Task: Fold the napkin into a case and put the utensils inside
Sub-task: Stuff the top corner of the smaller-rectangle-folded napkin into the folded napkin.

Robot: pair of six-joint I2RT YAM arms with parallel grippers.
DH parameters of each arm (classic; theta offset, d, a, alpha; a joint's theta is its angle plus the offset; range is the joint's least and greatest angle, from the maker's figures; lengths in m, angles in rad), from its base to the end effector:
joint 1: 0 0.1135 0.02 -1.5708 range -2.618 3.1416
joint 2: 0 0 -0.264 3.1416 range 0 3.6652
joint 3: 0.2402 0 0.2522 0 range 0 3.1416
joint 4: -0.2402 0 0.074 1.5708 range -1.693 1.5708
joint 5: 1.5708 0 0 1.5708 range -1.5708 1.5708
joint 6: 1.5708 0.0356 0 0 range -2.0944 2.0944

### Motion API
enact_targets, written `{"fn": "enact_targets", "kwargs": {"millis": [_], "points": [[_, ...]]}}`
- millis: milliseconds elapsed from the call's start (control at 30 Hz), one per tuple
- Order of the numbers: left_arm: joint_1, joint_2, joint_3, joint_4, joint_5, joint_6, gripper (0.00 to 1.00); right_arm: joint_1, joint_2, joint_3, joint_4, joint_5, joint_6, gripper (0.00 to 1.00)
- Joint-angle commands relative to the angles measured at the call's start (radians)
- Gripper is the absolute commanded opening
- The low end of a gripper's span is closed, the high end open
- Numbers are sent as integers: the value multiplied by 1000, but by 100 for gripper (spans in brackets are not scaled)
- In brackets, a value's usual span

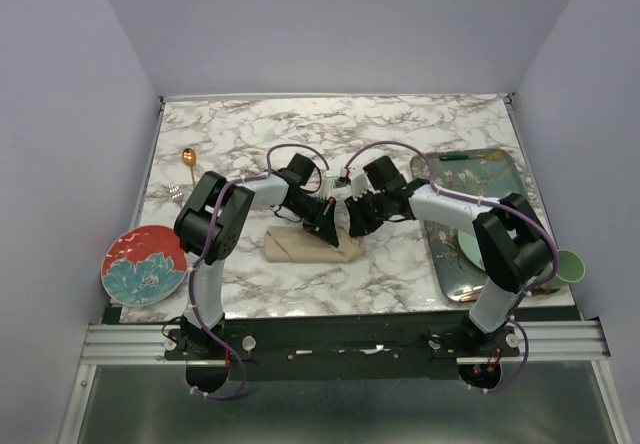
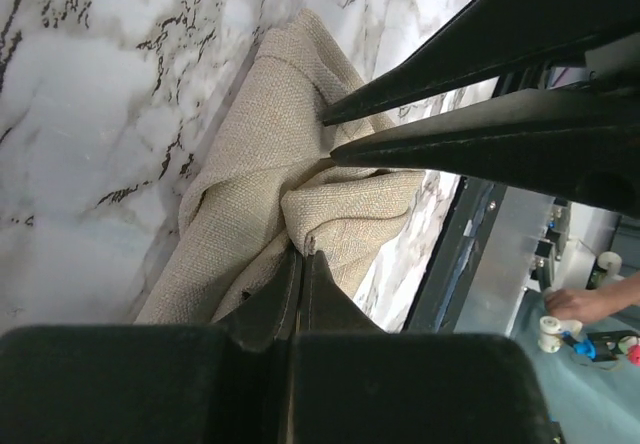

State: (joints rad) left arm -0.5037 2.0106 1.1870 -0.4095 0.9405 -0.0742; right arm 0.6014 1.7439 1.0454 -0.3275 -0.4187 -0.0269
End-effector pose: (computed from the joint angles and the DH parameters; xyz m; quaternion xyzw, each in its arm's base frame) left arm 0.3140 -0.2059 0.1238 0.2617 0.8424 -0.4708 0.0163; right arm 0.2778 0.2082 0.1709 -0.3443 0.8787 0.2665 0.1957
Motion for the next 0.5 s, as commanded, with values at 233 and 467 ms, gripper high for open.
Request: {"fn": "enact_targets", "kwargs": {"millis": [233,467], "points": [[16,69,2,5,-68,14,0,54,-34,-18,114,115,-41,25],[25,76,6,8,-66,5,0,84,-14,-16,99,170,-64,27]]}}
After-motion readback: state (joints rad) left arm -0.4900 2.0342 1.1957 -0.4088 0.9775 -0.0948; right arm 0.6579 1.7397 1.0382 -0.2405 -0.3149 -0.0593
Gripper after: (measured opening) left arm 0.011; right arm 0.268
